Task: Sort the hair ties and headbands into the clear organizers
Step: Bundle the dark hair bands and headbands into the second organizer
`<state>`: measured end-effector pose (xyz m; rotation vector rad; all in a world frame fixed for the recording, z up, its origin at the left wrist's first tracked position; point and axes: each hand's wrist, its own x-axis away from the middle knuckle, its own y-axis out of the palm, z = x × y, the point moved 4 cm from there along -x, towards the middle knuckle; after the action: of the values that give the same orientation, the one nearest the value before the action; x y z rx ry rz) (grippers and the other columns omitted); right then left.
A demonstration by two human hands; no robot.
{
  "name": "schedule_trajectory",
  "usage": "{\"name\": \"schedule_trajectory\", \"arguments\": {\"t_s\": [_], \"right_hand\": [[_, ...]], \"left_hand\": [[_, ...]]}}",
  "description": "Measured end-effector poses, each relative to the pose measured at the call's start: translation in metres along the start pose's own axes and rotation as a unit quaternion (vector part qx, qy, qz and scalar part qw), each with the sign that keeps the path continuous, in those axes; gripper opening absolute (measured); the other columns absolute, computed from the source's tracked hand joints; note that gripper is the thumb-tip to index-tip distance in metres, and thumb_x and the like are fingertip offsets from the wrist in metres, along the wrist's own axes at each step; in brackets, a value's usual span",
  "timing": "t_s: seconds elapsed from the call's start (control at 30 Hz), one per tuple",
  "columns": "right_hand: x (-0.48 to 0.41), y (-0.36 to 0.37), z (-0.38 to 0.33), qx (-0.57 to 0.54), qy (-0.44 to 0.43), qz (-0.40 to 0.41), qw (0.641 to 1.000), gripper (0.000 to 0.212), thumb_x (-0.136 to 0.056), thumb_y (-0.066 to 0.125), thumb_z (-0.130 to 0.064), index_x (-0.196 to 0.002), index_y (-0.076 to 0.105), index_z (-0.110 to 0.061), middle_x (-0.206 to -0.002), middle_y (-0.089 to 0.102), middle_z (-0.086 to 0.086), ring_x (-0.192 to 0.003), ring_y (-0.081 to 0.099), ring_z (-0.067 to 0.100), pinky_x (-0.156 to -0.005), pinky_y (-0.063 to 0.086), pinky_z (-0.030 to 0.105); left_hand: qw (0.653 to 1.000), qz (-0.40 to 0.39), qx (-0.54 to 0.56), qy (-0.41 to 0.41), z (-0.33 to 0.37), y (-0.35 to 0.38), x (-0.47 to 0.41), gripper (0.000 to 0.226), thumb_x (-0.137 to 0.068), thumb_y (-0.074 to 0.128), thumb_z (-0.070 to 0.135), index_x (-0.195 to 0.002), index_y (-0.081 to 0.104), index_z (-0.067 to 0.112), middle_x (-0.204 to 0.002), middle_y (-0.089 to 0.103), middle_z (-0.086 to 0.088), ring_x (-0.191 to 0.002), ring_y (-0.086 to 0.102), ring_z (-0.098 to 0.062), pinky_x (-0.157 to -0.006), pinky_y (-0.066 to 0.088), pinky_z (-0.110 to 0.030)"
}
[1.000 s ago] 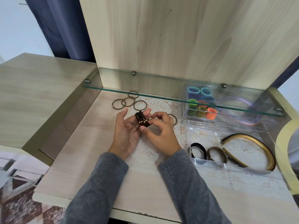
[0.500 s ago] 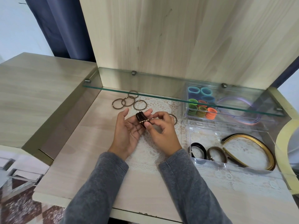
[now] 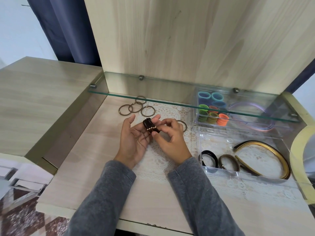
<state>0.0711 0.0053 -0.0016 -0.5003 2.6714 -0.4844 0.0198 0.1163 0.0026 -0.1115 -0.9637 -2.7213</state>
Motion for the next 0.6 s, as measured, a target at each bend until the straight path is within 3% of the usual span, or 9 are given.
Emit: {"name": "schedule_trajectory", "arguments": {"t_s": [0.13,0.4,0.6], "right_hand": [[0.001,0.0,-0.006,0.031,-0.011,-0.01,0.999,0.024,-0.08,0.072,-0.021,-0.091,0.063,-0.039,-0.105,0.047,-0.011,-0.108,0.032,0.009,-0.094,0.024,0.015],[0.005,-0.003,-0.029,0.162,-0.046,-0.009,0.986,0.017,-0.08,0.069,-0.03,-0.096,0.072,-0.026,-0.108,0.047,-0.004,-0.105,0.031,0.014,-0.092,0.029,0.031],[0.005,-0.018,-0.051,0.245,-0.06,-0.083,0.964,0.024,-0.083,0.066,-0.042,-0.104,0.071,-0.03,-0.111,0.042,-0.005,-0.111,0.03,0.018,-0.101,0.028,0.037]], "left_hand": [[1.0,0.014,0.012,0.004,0.002,0.001,0.001,0.07,-0.1,0.026,0.046,-0.097,0.076,-0.003,-0.123,0.068,-0.017,-0.104,0.069,-0.021,-0.094,0.046,-0.029],[0.997,0.033,0.075,-0.012,0.006,-0.002,0.0,0.067,-0.098,0.032,0.05,-0.107,0.074,-0.001,-0.119,0.07,-0.016,-0.104,0.069,-0.019,-0.106,0.041,-0.031],[0.993,0.025,0.107,-0.046,0.011,-0.001,0.003,0.065,-0.094,0.038,0.054,-0.098,0.079,0.005,-0.113,0.074,-0.006,-0.094,0.072,-0.016,-0.071,0.053,-0.025]]}}
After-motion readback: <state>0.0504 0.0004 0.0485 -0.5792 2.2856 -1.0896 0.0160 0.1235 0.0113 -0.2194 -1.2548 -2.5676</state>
